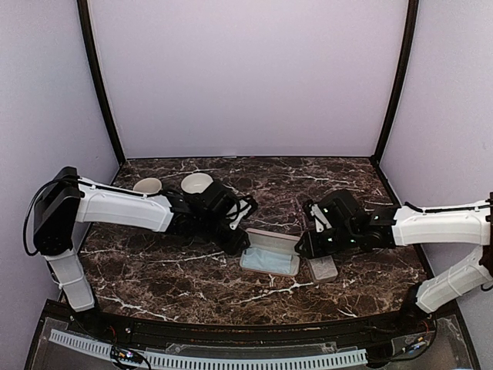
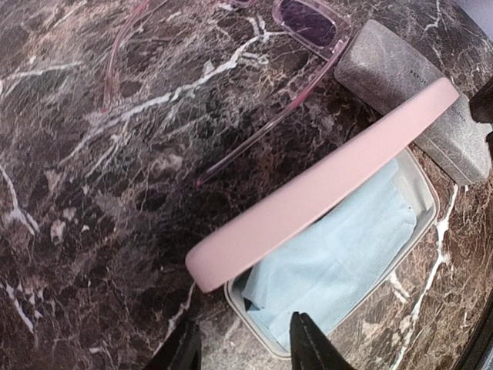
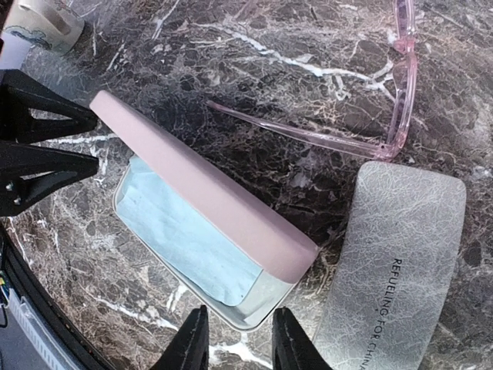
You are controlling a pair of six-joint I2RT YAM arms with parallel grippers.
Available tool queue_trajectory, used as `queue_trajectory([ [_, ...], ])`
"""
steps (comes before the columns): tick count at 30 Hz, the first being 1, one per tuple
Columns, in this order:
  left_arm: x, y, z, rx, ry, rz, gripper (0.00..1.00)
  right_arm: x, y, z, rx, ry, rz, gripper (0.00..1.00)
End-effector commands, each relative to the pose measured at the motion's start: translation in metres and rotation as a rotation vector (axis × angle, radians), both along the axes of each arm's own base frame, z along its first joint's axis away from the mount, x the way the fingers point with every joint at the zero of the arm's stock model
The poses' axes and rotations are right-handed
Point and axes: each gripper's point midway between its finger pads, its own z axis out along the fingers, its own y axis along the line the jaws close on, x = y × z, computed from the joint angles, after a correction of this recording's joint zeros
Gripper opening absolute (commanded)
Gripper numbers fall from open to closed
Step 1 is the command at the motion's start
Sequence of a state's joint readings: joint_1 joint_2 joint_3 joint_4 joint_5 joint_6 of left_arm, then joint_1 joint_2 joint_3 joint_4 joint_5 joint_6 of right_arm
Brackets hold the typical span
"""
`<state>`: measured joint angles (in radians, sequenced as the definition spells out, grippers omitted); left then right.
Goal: Organize the sunglasses
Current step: Place the folded cleaning cloth in the sunglasses case, then pick up the sunglasses from the center of the board.
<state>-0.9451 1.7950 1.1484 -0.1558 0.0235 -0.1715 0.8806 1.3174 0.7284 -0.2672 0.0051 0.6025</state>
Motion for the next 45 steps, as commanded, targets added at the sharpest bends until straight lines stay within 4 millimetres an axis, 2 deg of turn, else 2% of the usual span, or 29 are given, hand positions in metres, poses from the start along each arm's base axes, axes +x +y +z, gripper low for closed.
queue_trajectory([
  [1, -0.006, 0.014, 0.007, 0.000, 0.002, 0.030, 0.43, 0.009, -0.005, 0.026, 0.010, -0.060, -0.034, 0.31],
  [4, -0.006, 0.020, 0.007, 0.000, -0.009, 0.045, 0.48, 0.018, -0.016, 0.039, -0.022, -0.109, -0.081, 0.37],
  [7, -0.005, 0.024, 0.011, 0.001, -0.020, 0.059, 0.52, 0.036, -0.029, 0.052, -0.074, -0.151, -0.135, 0.45],
  [11, -0.004, 0.029, 0.019, -0.002, -0.037, 0.082, 0.57, 0.065, -0.043, 0.058, -0.117, -0.176, -0.180, 0.50],
  [16, -0.004, 0.036, 0.025, -0.013, -0.051, 0.098, 0.63, 0.108, -0.051, 0.058, -0.166, -0.182, -0.207, 0.54],
  [19, -0.005, 0.039, 0.024, -0.008, -0.050, 0.106, 0.63, 0.128, -0.042, 0.060, -0.220, -0.204, -0.168, 0.55],
  [21, -0.005, 0.040, 0.024, -0.005, -0.053, 0.111, 0.63, 0.143, -0.031, 0.069, -0.240, -0.233, -0.128, 0.55],
  [26, -0.006, 0.042, 0.024, -0.006, -0.053, 0.112, 0.63, 0.176, -0.012, 0.055, -0.368, -0.255, -0.013, 0.56],
  [28, -0.006, 0.045, 0.024, -0.003, -0.052, 0.115, 0.64, 0.186, -0.005, 0.038, -0.424, -0.237, 0.032, 0.56],
  [32, -0.008, 0.050, 0.020, 0.007, -0.045, 0.121, 0.64, 0.200, 0.007, 0.023, -0.481, -0.236, 0.125, 0.57],
  [36, -0.008, 0.053, 0.019, 0.010, -0.042, 0.129, 0.64, 0.206, 0.020, 0.007, -0.506, -0.223, 0.229, 0.58],
  [40, -0.010, 0.053, 0.016, 0.012, -0.031, 0.132, 0.64, 0.209, 0.015, -0.003, -0.562, -0.200, 0.220, 0.59],
  [45, -0.010, 0.051, 0.013, 0.011, -0.022, 0.128, 0.64, 0.203, -0.004, 0.006, -0.563, -0.201, 0.088, 0.58],
])
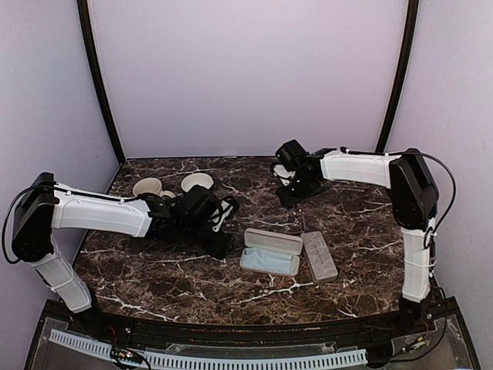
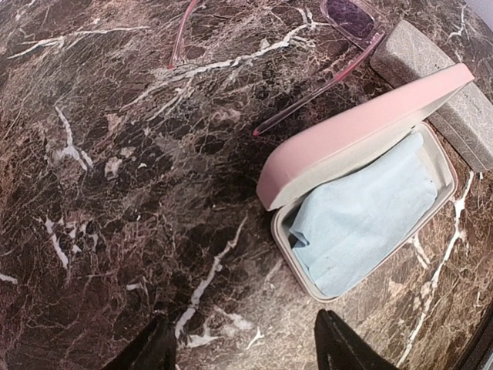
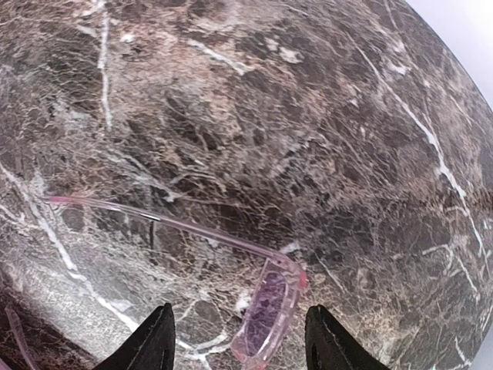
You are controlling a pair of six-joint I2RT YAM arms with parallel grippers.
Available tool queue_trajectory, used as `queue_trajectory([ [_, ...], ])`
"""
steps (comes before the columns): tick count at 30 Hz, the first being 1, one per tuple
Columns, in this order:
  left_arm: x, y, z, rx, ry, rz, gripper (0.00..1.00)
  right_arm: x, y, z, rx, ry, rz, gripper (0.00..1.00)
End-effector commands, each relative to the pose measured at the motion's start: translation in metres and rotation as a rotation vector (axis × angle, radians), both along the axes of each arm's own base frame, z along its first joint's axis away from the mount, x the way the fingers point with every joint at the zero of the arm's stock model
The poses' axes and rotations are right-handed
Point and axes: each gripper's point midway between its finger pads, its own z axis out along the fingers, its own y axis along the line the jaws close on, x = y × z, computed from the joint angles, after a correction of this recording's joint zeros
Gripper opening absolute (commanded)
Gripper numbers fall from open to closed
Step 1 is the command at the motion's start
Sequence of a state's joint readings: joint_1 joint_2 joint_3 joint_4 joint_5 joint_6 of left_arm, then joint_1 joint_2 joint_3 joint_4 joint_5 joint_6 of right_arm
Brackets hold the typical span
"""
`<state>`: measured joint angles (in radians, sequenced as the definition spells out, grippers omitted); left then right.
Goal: Organize the sunglasses
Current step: Pick up the sunglasses from the center of the board.
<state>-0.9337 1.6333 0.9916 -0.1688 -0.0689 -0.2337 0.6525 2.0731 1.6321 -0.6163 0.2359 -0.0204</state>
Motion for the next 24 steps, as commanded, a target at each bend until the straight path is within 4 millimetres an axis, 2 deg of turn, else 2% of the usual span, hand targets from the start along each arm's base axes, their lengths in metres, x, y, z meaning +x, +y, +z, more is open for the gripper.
queue_trajectory([
  [1, -0.001, 0.003, 0.006, -0.015, 0.003, 0.008, 0.64, -0.008, -0.018, 0.021, 0.017, -0.044, -0.102, 0.58],
  [2, -0.001, 0.002, 0.006, -0.017, 0.004, 0.007, 0.64, -0.011, -0.019, 0.024, 0.035, -0.044, -0.118, 0.58],
  [7, -0.001, 0.000, 0.004, -0.017, 0.007, 0.003, 0.64, -0.035, -0.020, 0.015, 0.125, 0.032, -0.161, 0.55],
  [14, -0.002, 0.000, 0.001, -0.017, 0.019, 0.002, 0.64, -0.051, -0.024, 0.000, 0.153, 0.096, -0.210, 0.49],
  [24, -0.004, 0.000, -0.002, -0.015, 0.028, 0.001, 0.64, -0.062, -0.028, -0.016, 0.153, 0.138, -0.234, 0.26],
])
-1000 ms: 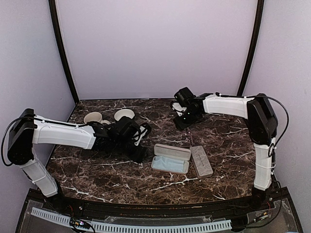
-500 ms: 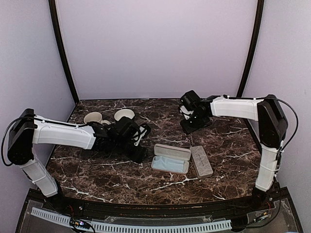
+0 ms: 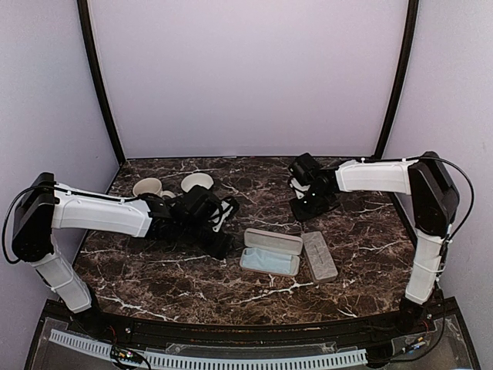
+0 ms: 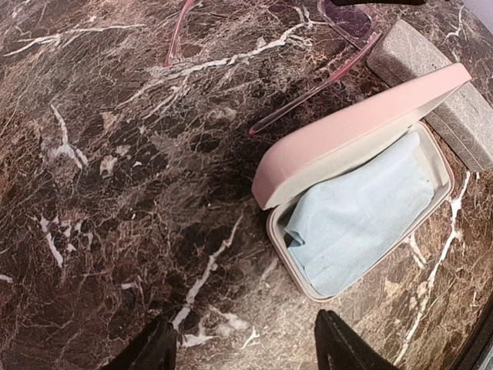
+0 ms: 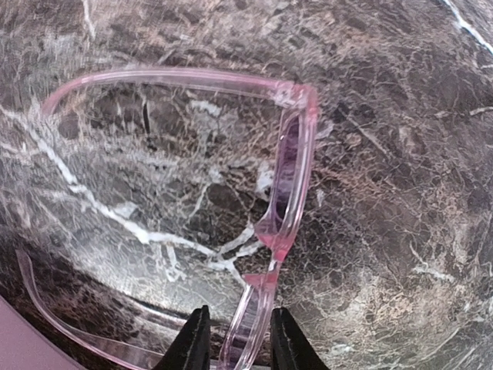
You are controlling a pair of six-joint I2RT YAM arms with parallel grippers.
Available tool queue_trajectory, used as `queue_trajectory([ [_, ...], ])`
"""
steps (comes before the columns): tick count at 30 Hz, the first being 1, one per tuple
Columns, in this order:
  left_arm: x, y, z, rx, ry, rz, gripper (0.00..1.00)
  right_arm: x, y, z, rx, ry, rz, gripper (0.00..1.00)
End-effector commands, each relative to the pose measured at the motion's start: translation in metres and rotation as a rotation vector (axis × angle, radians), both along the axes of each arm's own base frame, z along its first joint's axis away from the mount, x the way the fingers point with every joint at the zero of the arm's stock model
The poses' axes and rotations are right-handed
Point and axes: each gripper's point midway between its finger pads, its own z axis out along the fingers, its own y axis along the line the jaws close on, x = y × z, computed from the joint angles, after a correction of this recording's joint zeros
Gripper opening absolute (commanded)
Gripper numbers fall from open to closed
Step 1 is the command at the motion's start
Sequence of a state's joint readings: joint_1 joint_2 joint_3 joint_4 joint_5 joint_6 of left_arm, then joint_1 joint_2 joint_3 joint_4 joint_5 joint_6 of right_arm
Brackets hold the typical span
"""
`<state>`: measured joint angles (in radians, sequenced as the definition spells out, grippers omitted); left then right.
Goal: Organize the sunglasses
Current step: Pick up the sunglasses from the center of the board.
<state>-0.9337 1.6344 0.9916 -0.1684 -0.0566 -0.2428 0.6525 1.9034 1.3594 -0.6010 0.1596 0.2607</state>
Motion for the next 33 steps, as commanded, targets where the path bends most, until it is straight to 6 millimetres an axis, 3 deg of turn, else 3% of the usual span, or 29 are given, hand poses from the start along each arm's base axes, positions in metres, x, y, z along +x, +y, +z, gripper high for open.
queue_trajectory([
  [1, -0.002, 0.001, -0.001, -0.007, 0.017, 0.001, 0.64, -0.002, 0.001, 0.000, 0.024, -0.004, -0.020, 0.25],
  [21, -0.003, -0.002, -0.004, -0.010, 0.032, -0.004, 0.64, 0.006, -0.003, 0.005, -0.005, -0.034, -0.042, 0.05],
  [28, -0.002, 0.000, -0.004, -0.007, 0.024, 0.003, 0.64, 0.022, -0.004, 0.038, -0.014, -0.113, -0.052, 0.01],
  [33, 0.002, 0.001, 0.006, -0.014, -0.008, 0.014, 0.64, 0.033, -0.005, 0.076, -0.013, -0.183, -0.049, 0.00],
])
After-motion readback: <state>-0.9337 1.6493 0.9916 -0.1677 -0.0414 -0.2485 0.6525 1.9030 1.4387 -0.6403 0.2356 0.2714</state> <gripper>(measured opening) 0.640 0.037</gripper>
